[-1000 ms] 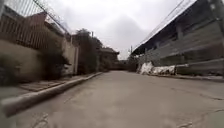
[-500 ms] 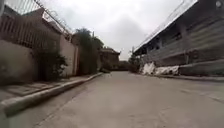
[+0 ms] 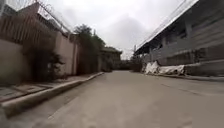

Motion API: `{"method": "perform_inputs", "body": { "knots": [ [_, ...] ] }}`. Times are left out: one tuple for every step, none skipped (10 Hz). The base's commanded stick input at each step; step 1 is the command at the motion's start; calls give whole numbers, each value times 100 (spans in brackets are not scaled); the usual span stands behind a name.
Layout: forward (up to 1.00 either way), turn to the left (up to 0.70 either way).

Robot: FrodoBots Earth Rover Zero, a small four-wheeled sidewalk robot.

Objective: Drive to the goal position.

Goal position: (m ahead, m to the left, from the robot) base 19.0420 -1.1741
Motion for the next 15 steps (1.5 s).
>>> {"method": "perform_inputs", "body": {
  "knots": [
    [85, 0],
    [85, -4],
    [85, -27],
    [85, -34],
    [85, -3],
    [85, 0],
    [85, 0],
    [85, 0],
    [85, 0],
    [85, 0],
    [85, 0],
    [85, 0],
    [85, 0],
    [85, 0],
    [85, 0]
  ]
}}
